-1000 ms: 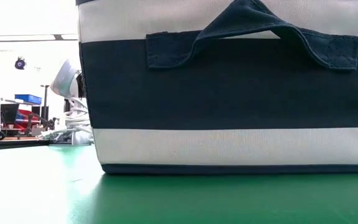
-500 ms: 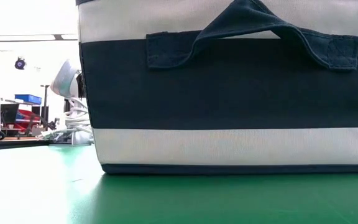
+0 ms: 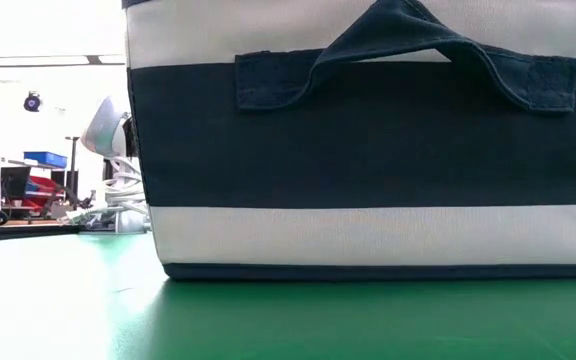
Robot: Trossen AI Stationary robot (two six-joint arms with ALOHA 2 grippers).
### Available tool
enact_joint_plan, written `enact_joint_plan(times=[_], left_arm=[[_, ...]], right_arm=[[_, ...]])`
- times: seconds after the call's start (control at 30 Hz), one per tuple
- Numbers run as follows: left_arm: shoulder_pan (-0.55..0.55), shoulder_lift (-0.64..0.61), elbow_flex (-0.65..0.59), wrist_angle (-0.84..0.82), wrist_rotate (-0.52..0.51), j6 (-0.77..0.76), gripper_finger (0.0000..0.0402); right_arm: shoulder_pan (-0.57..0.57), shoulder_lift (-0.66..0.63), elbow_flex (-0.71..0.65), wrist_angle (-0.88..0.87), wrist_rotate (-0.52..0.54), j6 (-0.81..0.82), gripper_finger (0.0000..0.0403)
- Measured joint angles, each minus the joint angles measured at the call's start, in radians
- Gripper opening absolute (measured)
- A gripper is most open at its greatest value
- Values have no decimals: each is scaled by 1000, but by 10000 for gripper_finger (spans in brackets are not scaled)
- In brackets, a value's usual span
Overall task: Sort clothes
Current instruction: Put the white gown into the transparent laundry organizer, then adjust the transparent laundry organizer
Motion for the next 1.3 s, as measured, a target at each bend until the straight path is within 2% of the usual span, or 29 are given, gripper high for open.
enact_joint_plan(times=[0.2, 0.37, 0.57, 0.77, 1.17, 1.3], left_arm=[[0, 0, 0, -26, 0, -17, 194], [0, 0, 0, -45, 0, -27, 194], [0, 0, 0, -45, 0, -27, 194], [0, 0, 0, -45, 0, -27, 194], [0, 0, -2, -51, 0, -27, 194], [0, 0, -2, -74, 0, -40, 194]], right_arm=[[-17, 27, 0, -32, -102, 118, 159], [-36, 30, -1, -36, -113, 168, 244], [-66, 29, -1, -48, -162, 234, 308], [-73, 25, -1, -62, -163, 243, 329], [-72, 20, 0, -64, -162, 243, 315], [-72, -13, 0, -143, -124, 248, 315]])
